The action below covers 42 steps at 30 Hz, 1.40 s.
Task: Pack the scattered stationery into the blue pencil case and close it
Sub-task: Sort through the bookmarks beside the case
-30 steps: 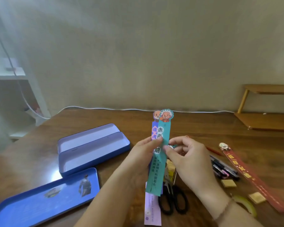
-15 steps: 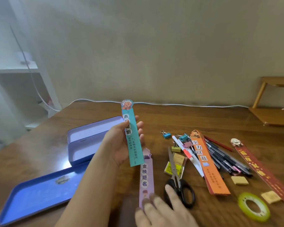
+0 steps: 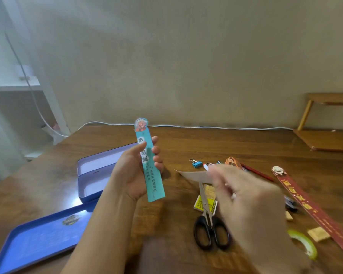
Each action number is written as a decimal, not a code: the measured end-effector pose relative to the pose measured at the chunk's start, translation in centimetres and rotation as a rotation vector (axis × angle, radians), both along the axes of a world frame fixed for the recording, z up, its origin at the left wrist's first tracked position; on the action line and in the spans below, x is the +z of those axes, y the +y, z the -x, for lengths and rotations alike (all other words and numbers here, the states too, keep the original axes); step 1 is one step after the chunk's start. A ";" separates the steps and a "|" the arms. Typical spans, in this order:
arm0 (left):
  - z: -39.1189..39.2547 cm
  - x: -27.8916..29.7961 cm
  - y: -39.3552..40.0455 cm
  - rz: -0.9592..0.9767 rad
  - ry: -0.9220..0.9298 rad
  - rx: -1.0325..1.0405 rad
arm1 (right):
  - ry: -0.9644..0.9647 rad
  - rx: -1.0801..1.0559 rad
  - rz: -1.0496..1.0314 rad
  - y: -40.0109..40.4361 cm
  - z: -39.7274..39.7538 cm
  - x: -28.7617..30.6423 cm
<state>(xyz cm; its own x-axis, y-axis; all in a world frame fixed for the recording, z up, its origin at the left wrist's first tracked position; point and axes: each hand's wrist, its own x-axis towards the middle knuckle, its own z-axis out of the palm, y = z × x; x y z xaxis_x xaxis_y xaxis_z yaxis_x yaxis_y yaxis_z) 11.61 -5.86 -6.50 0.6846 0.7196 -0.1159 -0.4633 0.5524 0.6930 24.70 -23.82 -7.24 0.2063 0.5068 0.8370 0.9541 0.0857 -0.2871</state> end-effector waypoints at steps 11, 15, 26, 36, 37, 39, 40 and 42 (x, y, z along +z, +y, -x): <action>-3.7 -0.9 -2.7 0.050 0.253 0.069 | -0.045 0.206 0.099 2.4 1.7 -3.4; -3.9 -1.0 -2.9 0.055 0.274 0.083 | -0.049 0.282 0.150 2.2 1.4 -3.0; -3.7 -0.9 -3.5 0.070 0.231 -0.099 | 0.269 -0.619 1.020 0.0 -6.3 -0.1; -4.0 -0.8 -4.3 0.072 0.208 -0.142 | 0.480 -0.511 1.025 0.3 -6.9 0.4; -4.0 -0.8 -4.4 0.096 0.195 -0.163 | 0.520 -0.493 0.996 0.4 -7.0 0.4; -4.0 -0.7 -4.6 0.120 0.197 -0.181 | 0.605 -0.460 0.933 0.4 -7.4 0.4; -4.1 -0.7 -4.7 0.122 0.210 -0.174 | 0.644 -0.441 0.912 0.5 -7.6 0.4; -4.2 -0.7 -4.7 0.122 0.233 -0.149 | 0.714 -0.399 0.892 0.4 -8.0 0.4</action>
<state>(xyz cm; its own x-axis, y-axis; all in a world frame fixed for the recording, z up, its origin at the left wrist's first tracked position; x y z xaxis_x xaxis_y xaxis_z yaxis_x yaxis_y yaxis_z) 15.78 -10.59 -7.20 0.7264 0.5842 -0.3620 -0.2068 0.6881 0.6955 32.70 -23.45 -6.80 0.7527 0.6431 -0.1407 0.4706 -0.6751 -0.5681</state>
